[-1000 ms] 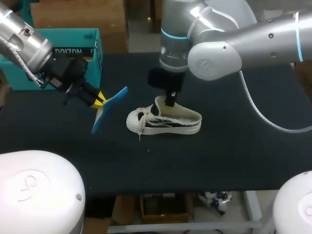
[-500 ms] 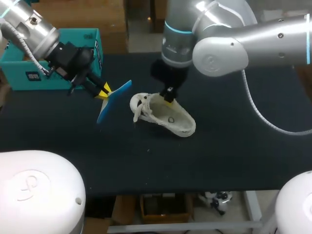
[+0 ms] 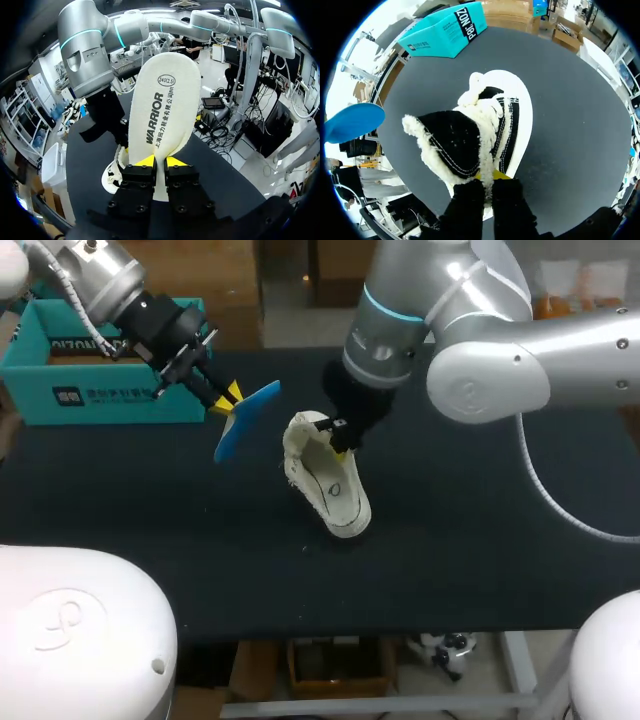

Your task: Open the shoe tongue, take the insole out of the shoe, put the insole back into the shoe, and pack the shoe into the shoebox

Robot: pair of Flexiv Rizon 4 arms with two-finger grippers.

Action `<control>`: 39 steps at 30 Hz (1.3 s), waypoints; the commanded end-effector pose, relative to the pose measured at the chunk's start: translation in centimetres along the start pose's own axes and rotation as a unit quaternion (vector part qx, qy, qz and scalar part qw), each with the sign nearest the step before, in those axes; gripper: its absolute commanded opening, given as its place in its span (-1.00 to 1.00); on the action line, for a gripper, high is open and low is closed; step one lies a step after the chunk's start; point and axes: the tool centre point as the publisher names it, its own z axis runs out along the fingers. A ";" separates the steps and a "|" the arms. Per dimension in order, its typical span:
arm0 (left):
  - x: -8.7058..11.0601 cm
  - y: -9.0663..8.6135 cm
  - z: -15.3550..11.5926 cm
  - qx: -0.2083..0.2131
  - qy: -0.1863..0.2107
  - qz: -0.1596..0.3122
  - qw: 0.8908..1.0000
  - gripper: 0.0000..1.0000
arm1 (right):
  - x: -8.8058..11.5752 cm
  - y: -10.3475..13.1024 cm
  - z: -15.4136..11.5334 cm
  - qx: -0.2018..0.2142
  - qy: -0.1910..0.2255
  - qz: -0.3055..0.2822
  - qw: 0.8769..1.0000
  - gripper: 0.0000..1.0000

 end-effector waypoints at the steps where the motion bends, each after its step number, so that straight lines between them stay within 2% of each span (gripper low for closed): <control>1: -0.9 0.1 -0.3 0.006 0.064 0.009 0.998 -1.00 | 0.6 -1.0 0.7 -0.069 0.006 0.050 0.996 -1.00; 6: -1.0 0.1 -0.2 0.011 0.076 0.022 0.997 -1.00 | 1.2 -1.8 1.4 -0.093 0.012 0.096 0.991 -1.00; 13: -0.9 0.1 0.1 0.015 0.084 0.033 0.996 -1.00 | 1.1 -2.2 1.5 -0.103 0.008 0.111 0.988 -1.00; 20: -0.8 0.0 0.6 0.013 0.086 0.033 0.996 -1.00 | -0.3 -2.2 1.5 -0.103 0.023 0.090 0.990 -1.00; 30: -0.6 -0.5 1.4 0.009 0.082 0.027 0.996 -1.00 | -2.4 -1.6 1.6 -0.075 0.045 0.062 0.994 -1.00; 39: -0.5 -0.8 1.9 0.009 0.078 0.021 0.997 -1.00 | -3.0 -0.4 1.6 -0.058 0.063 0.021 0.996 -1.00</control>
